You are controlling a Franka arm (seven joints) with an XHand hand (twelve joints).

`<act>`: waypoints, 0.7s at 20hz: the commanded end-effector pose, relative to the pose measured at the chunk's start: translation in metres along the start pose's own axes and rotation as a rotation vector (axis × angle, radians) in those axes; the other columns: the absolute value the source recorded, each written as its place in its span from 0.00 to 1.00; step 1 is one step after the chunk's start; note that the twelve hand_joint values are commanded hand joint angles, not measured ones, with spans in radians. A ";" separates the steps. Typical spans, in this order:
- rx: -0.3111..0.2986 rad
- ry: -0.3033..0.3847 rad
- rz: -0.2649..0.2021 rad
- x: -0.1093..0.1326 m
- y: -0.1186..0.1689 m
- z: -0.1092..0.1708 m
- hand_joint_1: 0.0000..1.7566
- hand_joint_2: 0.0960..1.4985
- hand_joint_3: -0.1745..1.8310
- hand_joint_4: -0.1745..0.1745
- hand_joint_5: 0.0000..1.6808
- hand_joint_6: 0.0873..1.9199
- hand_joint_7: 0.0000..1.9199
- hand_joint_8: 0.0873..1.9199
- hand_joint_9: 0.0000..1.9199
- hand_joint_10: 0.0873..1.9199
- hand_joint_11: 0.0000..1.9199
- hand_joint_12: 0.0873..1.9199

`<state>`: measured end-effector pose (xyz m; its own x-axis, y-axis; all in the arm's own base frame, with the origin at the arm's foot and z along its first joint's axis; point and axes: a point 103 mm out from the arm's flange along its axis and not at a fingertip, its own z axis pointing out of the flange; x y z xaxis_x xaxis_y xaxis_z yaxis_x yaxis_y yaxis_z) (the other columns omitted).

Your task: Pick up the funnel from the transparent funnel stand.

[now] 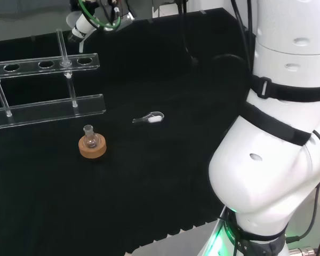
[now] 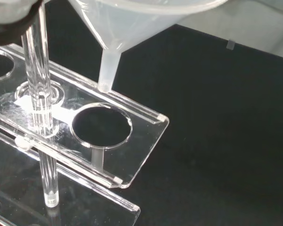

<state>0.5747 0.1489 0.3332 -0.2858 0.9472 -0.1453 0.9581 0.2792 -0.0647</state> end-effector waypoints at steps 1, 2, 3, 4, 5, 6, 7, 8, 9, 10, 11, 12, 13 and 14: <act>0.005 -0.005 -0.002 -0.007 -0.012 -0.009 0.48 0.37 0.24 0.42 0.36 0.27 0.48 0.24 0.44 0.20 0.06 0.79; 0.006 -0.011 0.000 -0.008 -0.014 -0.010 0.48 0.36 0.25 0.42 0.36 0.28 0.49 0.24 0.44 0.20 0.06 0.79; -0.002 -0.012 0.000 -0.009 -0.017 -0.013 0.48 0.35 0.27 0.42 0.36 0.28 0.49 0.24 0.44 0.20 0.06 0.78; -0.011 -0.012 -0.001 -0.011 -0.021 -0.015 0.48 0.35 0.28 0.42 0.36 0.28 0.49 0.24 0.44 0.20 0.06 0.78; -0.018 -0.010 -0.001 -0.012 -0.024 -0.018 0.48 0.34 0.28 0.42 0.36 0.28 0.49 0.24 0.44 0.20 0.06 0.78; -0.027 -0.006 0.005 -0.016 -0.029 -0.021 0.48 0.34 0.29 0.42 0.36 0.28 0.49 0.24 0.44 0.20 0.06 0.78; -0.033 -0.008 0.007 -0.018 -0.033 -0.023 0.48 0.33 0.30 0.42 0.36 0.28 0.49 0.24 0.44 0.20 0.06 0.79; -0.042 -0.011 0.009 -0.018 -0.038 -0.025 0.48 0.33 0.30 0.42 0.36 0.28 0.49 0.24 0.44 0.20 0.06 0.79; -0.048 -0.013 0.012 -0.020 -0.043 -0.028 0.48 0.33 0.30 0.42 0.36 0.28 0.49 0.24 0.44 0.20 0.06 0.79; -0.051 -0.010 0.017 -0.022 -0.049 -0.030 0.48 0.33 0.30 0.42 0.36 0.28 0.49 0.24 0.44 0.20 0.06 0.79; -0.053 -0.010 0.022 -0.025 -0.054 -0.031 0.48 0.33 0.31 0.42 0.36 0.28 0.49 0.24 0.44 0.20 0.05 0.79; -0.057 -0.016 0.027 -0.028 -0.061 -0.033 0.48 0.33 0.31 0.42 0.36 0.28 0.49 0.24 0.44 0.20 0.05 0.79; -0.064 -0.026 0.028 -0.030 -0.066 -0.033 0.48 0.33 0.31 0.42 0.36 0.28 0.49 0.24 0.44 0.20 0.05 0.79; -0.069 -0.033 0.035 -0.034 -0.072 -0.034 0.48 0.33 0.31 0.42 0.36 0.28 0.49 0.24 0.44 0.20 0.05 0.79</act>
<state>0.5452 0.1271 0.3616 -0.2767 0.9482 -0.1563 0.9609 0.2748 -0.0346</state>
